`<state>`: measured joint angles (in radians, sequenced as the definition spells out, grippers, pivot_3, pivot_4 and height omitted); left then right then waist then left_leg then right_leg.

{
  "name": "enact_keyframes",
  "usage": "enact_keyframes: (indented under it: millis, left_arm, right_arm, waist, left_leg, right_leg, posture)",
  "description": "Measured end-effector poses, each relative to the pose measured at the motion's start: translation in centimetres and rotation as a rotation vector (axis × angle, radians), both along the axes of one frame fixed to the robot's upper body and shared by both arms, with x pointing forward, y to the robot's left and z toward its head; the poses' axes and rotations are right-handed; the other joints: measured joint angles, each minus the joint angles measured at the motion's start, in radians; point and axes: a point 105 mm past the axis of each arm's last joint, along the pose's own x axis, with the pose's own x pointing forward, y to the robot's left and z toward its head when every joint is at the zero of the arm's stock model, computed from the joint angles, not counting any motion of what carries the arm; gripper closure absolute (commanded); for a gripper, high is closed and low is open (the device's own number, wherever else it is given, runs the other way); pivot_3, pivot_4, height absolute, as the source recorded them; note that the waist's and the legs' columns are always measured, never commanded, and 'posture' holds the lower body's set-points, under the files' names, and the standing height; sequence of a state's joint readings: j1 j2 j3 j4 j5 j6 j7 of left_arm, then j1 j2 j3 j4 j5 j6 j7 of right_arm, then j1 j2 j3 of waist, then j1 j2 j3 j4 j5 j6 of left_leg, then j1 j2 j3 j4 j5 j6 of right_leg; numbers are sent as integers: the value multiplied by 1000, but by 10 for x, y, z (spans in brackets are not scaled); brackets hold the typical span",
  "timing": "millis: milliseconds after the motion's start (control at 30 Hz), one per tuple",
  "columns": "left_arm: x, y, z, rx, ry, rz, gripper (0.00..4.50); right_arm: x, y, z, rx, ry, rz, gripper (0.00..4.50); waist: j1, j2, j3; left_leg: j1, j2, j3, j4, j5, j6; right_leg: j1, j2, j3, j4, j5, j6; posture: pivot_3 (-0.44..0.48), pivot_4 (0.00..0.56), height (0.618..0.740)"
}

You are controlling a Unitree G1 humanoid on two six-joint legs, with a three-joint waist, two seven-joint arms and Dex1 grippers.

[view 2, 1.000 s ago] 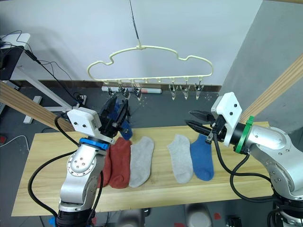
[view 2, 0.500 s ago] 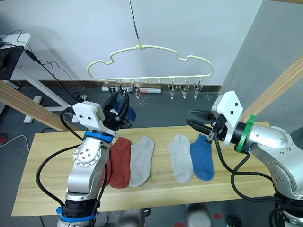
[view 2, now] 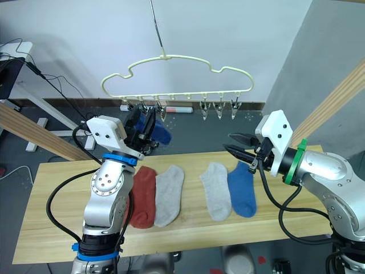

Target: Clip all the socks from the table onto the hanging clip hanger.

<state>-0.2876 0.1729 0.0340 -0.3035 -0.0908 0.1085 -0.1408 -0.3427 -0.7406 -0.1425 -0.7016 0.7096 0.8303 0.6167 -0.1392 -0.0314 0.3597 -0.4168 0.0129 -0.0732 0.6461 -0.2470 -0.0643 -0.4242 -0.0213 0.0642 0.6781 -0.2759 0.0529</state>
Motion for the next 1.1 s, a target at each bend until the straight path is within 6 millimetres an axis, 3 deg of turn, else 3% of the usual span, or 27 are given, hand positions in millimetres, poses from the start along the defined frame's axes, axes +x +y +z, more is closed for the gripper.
enact_keyframes:
  millis: [400, 633, 867, 967, 1100]
  left_arm:
    - [2, 2, 0, 2, 8, 25, 2896]
    - [2, 2, 0, 4, 7, 28, 4171]
    - [2, 2, 0, 6, 7, 29, 4258]
    - [2, 3, 1, 10, 5, 31, 4258]
    - [1, 9, 2, 28, -1, 45, 4258]
  right_arm:
    - [-2, 1, 1, 12, 9, 13, 3061]
    - [-2, 2, 1, 12, 12, 17, 3061]
    - [-3, 0, -3, 3, 25, 14, 3061]
    - [2, -12, -19, -52, 42, -86, 2530]
    - [9, -38, -63, -133, 119, -306, 1143]
  waist:
    - [-1, 0, 0]
    - [-1, 0, 0]
    - [0, 0, 0]
    - [0, 0, 0]
    - [1, 0, 0]
  left_leg:
    - [0, 0, 0, 0, 0, 0]
    - [0, 0, 0, 0, 0, 0]
    - [0, 0, 0, 0, 0, 0]
    - [0, 0, -1, 0, 0, 0]
    - [0, 0, 0, 0, 0, 0]
  right_leg:
    - [0, 0, 0, 0, 0, 0]
    - [0, 0, 0, 0, 0, 0]
    - [0, 0, 0, 0, 0, 0]
    - [0, 0, -1, 0, 0, 0]
    - [0, 0, 0, 0, 0, 0]
  posture:
    - [-282, 379, 740]
    - [-281, 380, 740]
    - [-281, 380, 740]
    - [-281, 380, 740]
    - [-267, 386, 740]
